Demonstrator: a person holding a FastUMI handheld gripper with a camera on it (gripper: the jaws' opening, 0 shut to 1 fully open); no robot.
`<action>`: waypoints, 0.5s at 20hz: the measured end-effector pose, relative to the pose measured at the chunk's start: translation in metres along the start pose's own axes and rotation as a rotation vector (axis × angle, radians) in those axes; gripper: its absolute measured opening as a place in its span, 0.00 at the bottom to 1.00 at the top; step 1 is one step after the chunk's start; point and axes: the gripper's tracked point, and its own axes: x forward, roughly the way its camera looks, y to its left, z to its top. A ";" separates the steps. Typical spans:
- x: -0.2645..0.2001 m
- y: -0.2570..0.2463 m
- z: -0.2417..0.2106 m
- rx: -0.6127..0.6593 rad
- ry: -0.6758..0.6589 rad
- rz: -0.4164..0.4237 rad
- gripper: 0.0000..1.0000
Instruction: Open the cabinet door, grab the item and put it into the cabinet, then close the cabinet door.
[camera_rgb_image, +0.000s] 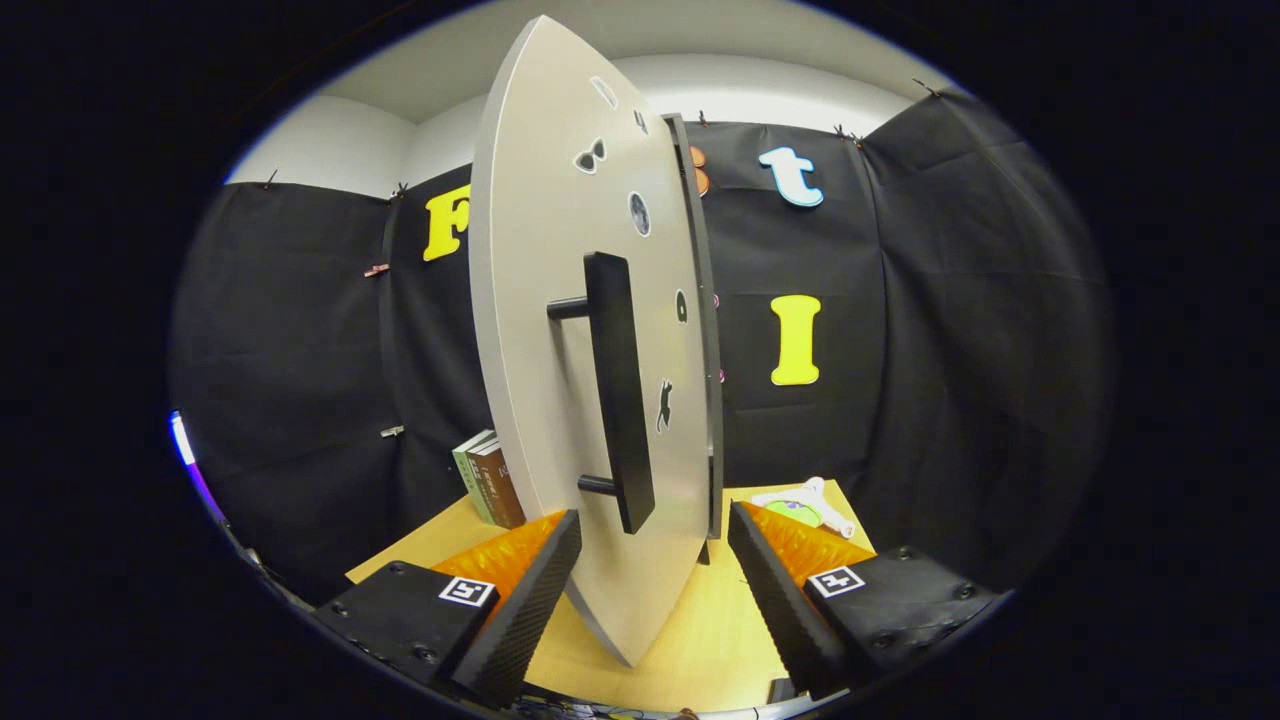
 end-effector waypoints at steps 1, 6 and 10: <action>0.004 0.010 -0.001 -0.001 0.001 -0.008 0.98; 0.035 0.067 -0.004 0.000 -0.017 -0.017 0.97; 0.069 0.129 -0.004 0.043 -0.017 0.119 0.98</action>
